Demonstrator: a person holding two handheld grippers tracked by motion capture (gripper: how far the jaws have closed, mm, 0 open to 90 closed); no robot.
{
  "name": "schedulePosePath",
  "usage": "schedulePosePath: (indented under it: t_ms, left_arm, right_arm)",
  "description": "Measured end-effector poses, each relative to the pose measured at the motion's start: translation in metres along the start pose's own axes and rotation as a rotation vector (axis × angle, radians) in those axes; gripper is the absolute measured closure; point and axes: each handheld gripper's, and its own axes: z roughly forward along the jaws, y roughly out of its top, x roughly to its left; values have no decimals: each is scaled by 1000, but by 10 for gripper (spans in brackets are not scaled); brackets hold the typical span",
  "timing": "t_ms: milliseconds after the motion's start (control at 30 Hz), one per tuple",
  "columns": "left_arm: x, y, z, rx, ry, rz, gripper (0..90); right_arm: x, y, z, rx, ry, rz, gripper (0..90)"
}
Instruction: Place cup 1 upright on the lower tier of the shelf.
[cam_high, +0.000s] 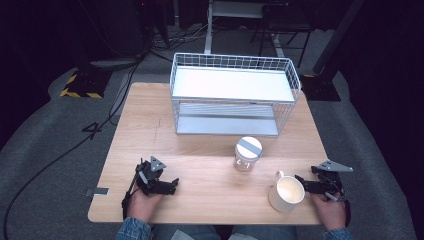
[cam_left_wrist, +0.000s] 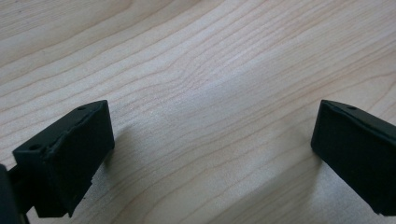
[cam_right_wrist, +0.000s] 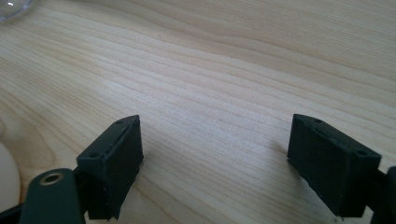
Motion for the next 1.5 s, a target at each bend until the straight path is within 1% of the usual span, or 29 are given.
schedulePosePath:
  t_ms: [67, 167, 200, 233, 267, 367, 400, 467, 567, 633, 667, 700, 733, 867, 933, 1000, 1067, 1167, 1233, 1267, 1333, 1400, 1500]
  left_arm:
    - [-1, 2, -2, -17, -1, 7, 0]
    - [-6, 8, -7, -49, -14, 12, 0]
    - [-9, 10, -9, -57, -24, 11, 0]
    - [-10, 12, -10, -61, -34, 19, 0]
    - [-12, 13, -11, -63, -41, 14, 0]
    - [-18, 19, -13, -76, -60, 24, 0]
    - [-20, 21, -15, -87, -68, 27, 0]
    - [-24, 25, -17, -110, -85, 18, 0]
    - [-31, 32, -19, -132, -113, 29, 0]
    - [-34, 36, -20, -146, -127, 47, 0]
    - [-37, 39, -20, -156, -139, 45, 0]
    - [-37, 41, -20, -155, -144, 55, 0]
    - [-40, 43, -19, -166, -159, 43, 0]
    - [-45, 52, -18, -194, -192, 54, 0]
    - [-50, 56, -17, -208, -212, 53, 0]
    - [-56, 59, -15, -235, -233, 51, 0]
    - [-61, 62, -13, -246, -246, 56, 0]
    - [-70, 68, -9, -255, -261, 73, 0]
    - [-77, 74, -6, -259, -281, 86, 0]
    - [-79, 76, -6, -264, -279, 101, 0]
    - [-86, 81, -3, -274, -285, 112, 0]
    - [-93, 84, 1, -281, -299, 118, 0]
    - [-99, 88, 7, -279, -313, 126, 0]
  right_arm:
    - [0, 0, 0, 0, 0, 1, 185]
    - [0, 0, 0, 0, 0, 0, 185]
    - [0, 0, 0, 0, 0, 0, 185]
    - [0, 0, 0, 0, 0, 0, 185]
    - [0, 0, 0, 0, 0, 1, 185]
    - [0, 0, 0, 0, 0, 1, 185]
    - [0, 0, 0, 0, 0, 0, 185]
    - [0, 0, 0, 0, 0, 1, 185]
    - [0, 0, 0, -1, -1, 1, 187]
    - [0, 0, 0, -2, -2, 0, 188]
    - [0, 0, 0, -2, -3, 1, 188]
    - [0, 0, 0, -2, -3, 1, 188]
    - [0, 0, 0, -2, -3, 1, 188]
    - [0, 0, 0, -2, -5, 2, 188]
    - [0, 0, 0, -2, -5, 2, 188]
    - [0, 0, 0, -2, -5, 2, 188]
    - [0, 0, 0, -2, -5, 2, 188]
    - [0, 0, 0, -2, -5, 2, 188]
    - [0, 0, 0, -2, -5, 2, 188]
    - [0, 0, 0, -2, -5, 2, 188]
    - [0, 0, 0, -2, -5, 2, 188]
    - [0, 0, 0, -2, -5, 2, 188]
    - [0, 0, 0, -2, -5, 2, 188]
